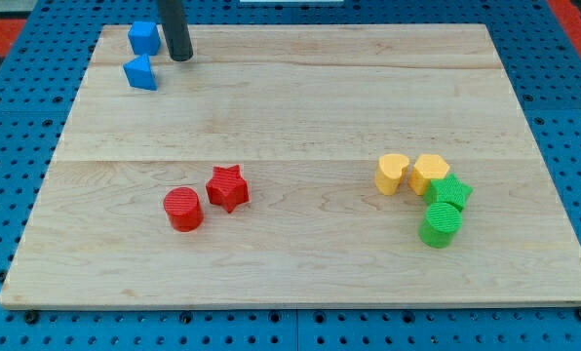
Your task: Move the blue triangle diagonal to the blue cube
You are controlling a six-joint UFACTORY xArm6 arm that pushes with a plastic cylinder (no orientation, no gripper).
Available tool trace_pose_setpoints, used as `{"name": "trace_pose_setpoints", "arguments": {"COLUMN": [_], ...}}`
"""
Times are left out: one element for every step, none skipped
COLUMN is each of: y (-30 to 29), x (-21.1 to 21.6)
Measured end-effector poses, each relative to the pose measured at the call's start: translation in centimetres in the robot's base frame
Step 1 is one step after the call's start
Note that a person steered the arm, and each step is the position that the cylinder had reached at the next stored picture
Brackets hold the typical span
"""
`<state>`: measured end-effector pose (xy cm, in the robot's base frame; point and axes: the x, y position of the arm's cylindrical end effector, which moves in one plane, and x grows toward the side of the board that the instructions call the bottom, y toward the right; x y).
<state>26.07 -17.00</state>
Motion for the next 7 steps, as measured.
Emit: {"name": "trace_pose_setpoints", "arguments": {"y": [-1.5, 3.0, 5.1, 5.3, -0.3, -6.7, -9.3], "x": [4.5, 10.5, 6.9, 4.4, 4.3, 2.9, 2.2]}}
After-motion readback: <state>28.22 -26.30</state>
